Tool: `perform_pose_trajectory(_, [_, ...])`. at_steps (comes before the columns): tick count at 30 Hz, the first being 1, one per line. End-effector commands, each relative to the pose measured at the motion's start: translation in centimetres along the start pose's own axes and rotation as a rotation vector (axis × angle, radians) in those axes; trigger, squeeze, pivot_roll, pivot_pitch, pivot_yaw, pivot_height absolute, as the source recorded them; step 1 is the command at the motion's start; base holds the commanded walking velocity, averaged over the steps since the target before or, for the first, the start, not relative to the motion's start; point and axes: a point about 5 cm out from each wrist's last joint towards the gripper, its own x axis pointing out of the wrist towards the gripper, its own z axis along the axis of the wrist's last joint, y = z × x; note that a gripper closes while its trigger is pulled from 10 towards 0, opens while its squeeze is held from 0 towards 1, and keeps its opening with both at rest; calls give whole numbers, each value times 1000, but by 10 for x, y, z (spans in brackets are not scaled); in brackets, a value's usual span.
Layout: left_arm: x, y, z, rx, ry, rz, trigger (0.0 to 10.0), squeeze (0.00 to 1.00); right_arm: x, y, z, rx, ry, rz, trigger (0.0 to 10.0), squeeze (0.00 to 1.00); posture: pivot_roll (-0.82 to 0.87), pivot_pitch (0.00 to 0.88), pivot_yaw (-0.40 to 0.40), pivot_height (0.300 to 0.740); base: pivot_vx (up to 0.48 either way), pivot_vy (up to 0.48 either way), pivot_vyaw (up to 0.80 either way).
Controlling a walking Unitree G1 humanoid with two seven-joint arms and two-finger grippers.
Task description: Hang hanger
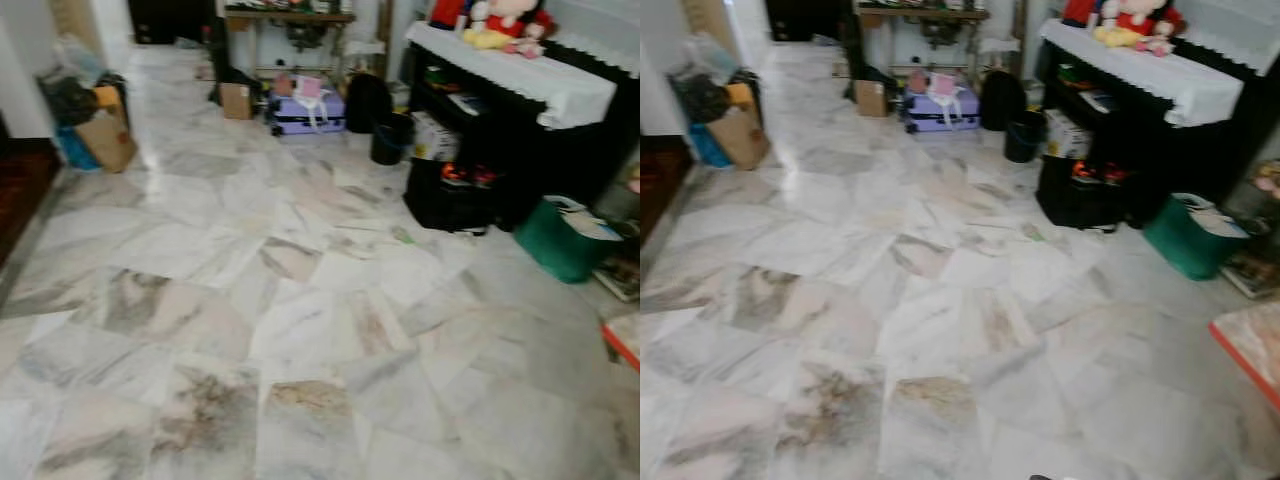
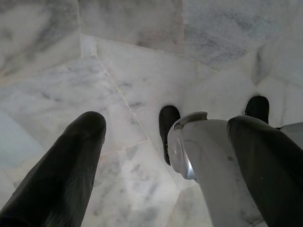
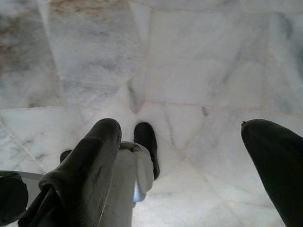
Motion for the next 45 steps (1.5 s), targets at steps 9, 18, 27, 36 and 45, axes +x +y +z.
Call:
perform_pose_trajectory(9, [-5,25,-8,25,32,46,10000,0,0,0,-5,-10,20,1,10000,0,138,0,-51,740,0,-231,-800])
perform_pose_trajectory(18, [1,3,2,42,26,30,10000,0,-1,0,-7,10,21,-7,10000,0,136,0,-44,740,0,0,-800])
perform_pose_trajectory(27, [-5,19,-11,73,32,46,10000,0,0,4,-7,18,20,4,10000,0,141,0,-24,740,0,0,-800])
perform_pose_trajectory(36, [-2,19,2,115,32,55,10000,0,1,12,-8,49,16,14,10000,0,145,0,27,740,0,0,-800])
perform_pose_trajectory(45, [-6,37,-2,174,29,64,10000,0,1,14,-6,50,-5,10,10000,0,141,0,33,740,0,0,-622])
